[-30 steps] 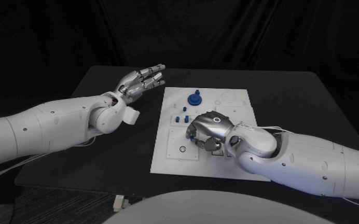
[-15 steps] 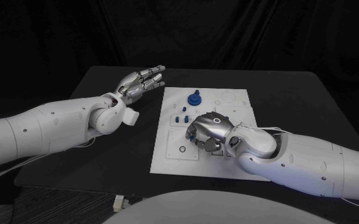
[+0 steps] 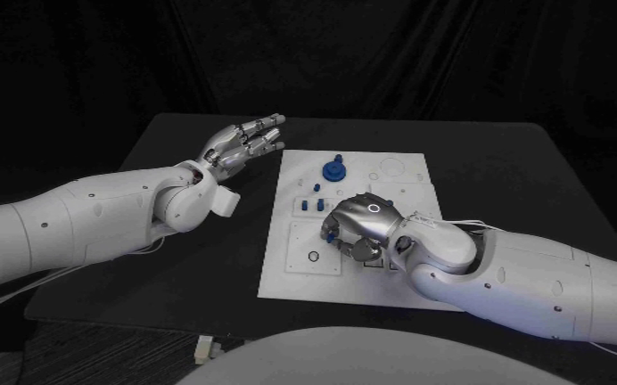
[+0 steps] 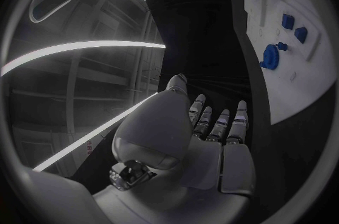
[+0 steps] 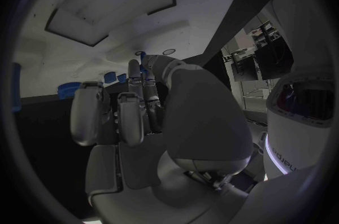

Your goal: Assemble the parts on the task board

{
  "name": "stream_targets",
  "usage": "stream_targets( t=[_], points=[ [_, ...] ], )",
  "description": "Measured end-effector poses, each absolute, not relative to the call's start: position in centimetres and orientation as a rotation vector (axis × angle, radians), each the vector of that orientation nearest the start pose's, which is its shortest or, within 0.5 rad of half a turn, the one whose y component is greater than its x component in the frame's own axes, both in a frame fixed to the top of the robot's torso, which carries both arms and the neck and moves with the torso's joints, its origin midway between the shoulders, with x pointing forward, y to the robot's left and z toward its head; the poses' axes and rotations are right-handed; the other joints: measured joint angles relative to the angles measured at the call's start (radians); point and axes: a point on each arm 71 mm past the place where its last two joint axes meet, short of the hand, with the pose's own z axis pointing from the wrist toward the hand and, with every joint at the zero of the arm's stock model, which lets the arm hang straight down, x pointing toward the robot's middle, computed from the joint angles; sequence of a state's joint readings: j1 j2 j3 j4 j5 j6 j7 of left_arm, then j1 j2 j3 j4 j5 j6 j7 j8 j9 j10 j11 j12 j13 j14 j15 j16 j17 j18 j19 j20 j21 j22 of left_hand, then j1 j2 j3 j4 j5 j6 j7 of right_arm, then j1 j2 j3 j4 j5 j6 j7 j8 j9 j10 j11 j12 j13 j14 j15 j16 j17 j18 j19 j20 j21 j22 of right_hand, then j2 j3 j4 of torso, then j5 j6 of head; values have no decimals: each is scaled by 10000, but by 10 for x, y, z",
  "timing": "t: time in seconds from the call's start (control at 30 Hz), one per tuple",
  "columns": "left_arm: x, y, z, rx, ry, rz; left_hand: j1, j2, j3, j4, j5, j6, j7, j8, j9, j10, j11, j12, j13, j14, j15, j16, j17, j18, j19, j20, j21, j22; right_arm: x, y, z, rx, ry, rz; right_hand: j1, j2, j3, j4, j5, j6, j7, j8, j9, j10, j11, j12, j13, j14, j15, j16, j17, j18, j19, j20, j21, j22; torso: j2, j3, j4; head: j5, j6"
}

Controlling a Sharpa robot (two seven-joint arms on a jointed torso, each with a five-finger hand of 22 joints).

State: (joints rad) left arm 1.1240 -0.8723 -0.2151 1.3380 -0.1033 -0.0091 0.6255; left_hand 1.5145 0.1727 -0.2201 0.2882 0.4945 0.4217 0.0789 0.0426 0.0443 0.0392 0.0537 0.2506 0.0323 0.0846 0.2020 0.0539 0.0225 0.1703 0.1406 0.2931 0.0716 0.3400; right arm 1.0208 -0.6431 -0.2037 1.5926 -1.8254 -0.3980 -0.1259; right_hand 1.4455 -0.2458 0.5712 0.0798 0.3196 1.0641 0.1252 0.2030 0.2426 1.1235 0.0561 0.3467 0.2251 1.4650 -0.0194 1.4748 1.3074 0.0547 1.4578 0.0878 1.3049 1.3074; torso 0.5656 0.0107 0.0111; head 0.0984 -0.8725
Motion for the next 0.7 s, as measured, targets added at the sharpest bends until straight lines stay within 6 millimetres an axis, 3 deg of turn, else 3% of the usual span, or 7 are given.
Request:
stream_targets(
  t=[0.7],
  points=[
    [467, 268, -269, -9772, 15396, -16262, 0, 0, 0, 0, 0, 0, 0, 0, -1, 0, 0, 0, 0, -1, 0, 0, -1, 0, 0, 0, 0, 7, 377, -80, -295, -6151, 16503, 7884, 1, 0, -28, -27, -1, 38, -37, 0, 37, 1, -1, 56, 19, 0, 0, 0, -1, 0, -35, -36, -50, 0, 0, 2, 0, 42, 0]
  ],
)
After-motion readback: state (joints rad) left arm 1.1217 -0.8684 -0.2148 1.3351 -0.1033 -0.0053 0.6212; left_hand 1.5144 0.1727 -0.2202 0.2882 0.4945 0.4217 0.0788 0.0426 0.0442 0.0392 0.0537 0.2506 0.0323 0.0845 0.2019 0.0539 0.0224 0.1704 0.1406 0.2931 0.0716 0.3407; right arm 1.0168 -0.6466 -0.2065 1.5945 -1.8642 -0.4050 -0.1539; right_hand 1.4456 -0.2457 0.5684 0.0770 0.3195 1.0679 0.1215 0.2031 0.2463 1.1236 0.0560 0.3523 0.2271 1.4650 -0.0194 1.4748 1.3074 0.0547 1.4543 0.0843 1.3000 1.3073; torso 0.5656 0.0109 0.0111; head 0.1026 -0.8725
